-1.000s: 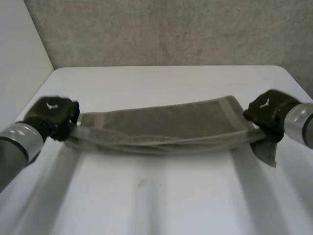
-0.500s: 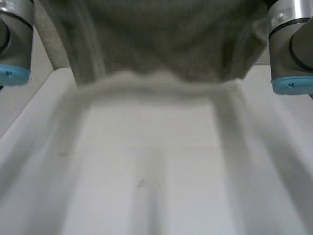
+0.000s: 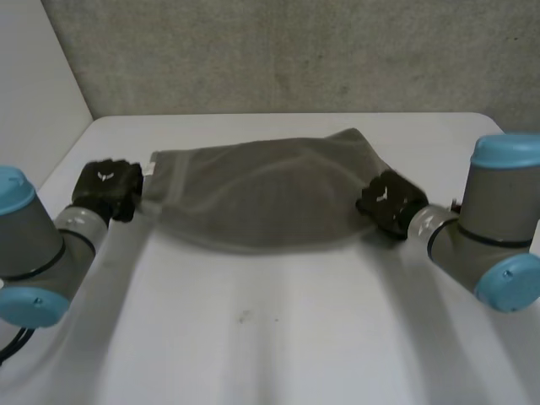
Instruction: Fold the laundry
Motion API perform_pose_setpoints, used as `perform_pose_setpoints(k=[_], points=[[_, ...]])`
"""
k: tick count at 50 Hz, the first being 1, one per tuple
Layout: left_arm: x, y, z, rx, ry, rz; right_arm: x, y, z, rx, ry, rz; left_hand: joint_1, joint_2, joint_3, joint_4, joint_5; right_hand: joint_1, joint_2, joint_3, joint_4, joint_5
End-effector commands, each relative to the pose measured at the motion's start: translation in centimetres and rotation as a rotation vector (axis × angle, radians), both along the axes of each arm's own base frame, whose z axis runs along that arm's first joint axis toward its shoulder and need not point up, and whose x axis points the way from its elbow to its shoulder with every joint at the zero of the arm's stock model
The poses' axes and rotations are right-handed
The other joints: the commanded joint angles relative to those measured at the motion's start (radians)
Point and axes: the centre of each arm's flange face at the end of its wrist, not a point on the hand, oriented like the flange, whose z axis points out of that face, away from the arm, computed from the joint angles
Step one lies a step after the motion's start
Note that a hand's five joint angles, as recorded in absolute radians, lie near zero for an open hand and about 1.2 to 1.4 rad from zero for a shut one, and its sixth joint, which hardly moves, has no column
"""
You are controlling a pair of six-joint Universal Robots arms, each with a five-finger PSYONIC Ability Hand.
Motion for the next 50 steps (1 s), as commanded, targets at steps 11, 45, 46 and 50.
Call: perform_pose_setpoints(k=[11,45,46,50], points=[[2.0,0.7,1.5,-0.026,-0.008,0.033,-3.8,-0.6,-1.7,0.354,-0.488,-0.441,0.247,0.18,0.184,0.178,0.202,-0.09,-0.284,-0.301,-0.306,-0.267],[2.4,0.8,1.9,-0.033,-0.004,0.041,-6.1,-2.7,-4.4,0.271,-0.487,-0.542,0.247,0.18,0.184,0.178,0.202,0.092,-0.101,-0.119,-0.124,-0.084],[2.4,0.8,2.0,-0.033,-0.004,0.042,-6.3,-2.9,-4.2,0.261,-0.491,-0.547,0.247,0.18,0.184,0.178,0.202,0.382,0.188,0.171,0.166,0.205],[2.5,0.7,2.0,-0.031,-0.006,0.044,-7.2,-3.5,-3.3,0.234,-0.506,-0.568,0.247,0.18,0.184,0.178,0.202,0.419,0.225,0.208,0.203,0.243]])
